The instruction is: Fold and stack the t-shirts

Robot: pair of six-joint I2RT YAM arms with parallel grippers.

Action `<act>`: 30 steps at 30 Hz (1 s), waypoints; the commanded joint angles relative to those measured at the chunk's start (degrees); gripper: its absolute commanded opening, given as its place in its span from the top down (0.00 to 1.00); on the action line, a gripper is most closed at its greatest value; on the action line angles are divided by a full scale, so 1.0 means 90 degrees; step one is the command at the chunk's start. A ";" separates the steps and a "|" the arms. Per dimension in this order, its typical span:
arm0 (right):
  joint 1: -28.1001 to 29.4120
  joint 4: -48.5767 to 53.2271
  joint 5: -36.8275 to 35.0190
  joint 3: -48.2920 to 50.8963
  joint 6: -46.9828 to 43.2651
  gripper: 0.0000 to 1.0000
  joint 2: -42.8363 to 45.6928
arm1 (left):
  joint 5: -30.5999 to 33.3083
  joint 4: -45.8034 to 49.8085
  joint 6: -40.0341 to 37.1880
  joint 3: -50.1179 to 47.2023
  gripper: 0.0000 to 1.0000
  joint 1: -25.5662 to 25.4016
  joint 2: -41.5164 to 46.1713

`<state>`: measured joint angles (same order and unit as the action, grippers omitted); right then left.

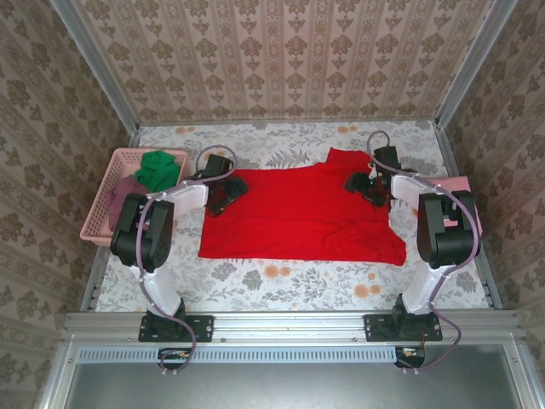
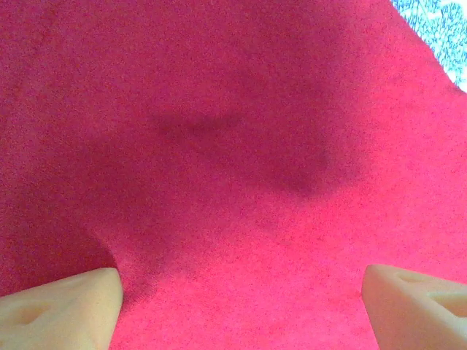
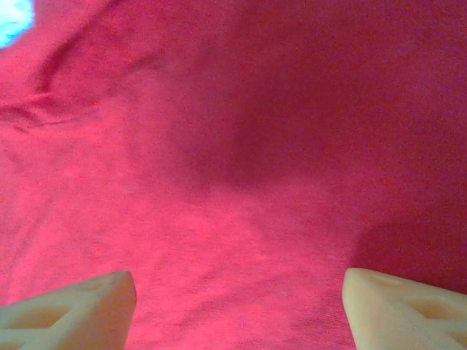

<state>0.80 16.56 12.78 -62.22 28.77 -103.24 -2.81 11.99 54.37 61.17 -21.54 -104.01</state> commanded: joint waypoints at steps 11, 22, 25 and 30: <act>-0.0460 0.0209 -0.0098 0.1637 0.0334 0.24 0.1228 | -0.0244 0.0385 0.0518 -0.1051 0.12 -0.0459 0.0581; -0.0187 0.0364 -0.1043 -0.0651 -0.0545 0.24 0.0523 | 0.0825 0.1178 -0.0917 0.0814 0.03 -0.0017 0.0589; -0.0186 0.0486 -0.1310 -0.1588 -0.0668 0.28 -0.0191 | 0.0862 0.1153 -0.1168 0.1009 0.01 0.0125 0.0589; -0.0077 0.0755 -0.1236 -0.2923 -0.0710 0.34 -0.1309 | 0.0732 0.1126 -0.1246 0.0979 0.00 0.0370 0.0709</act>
<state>-0.56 19.86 3.36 -84.58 23.81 -110.85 3.05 19.97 45.78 69.89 -19.07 -98.13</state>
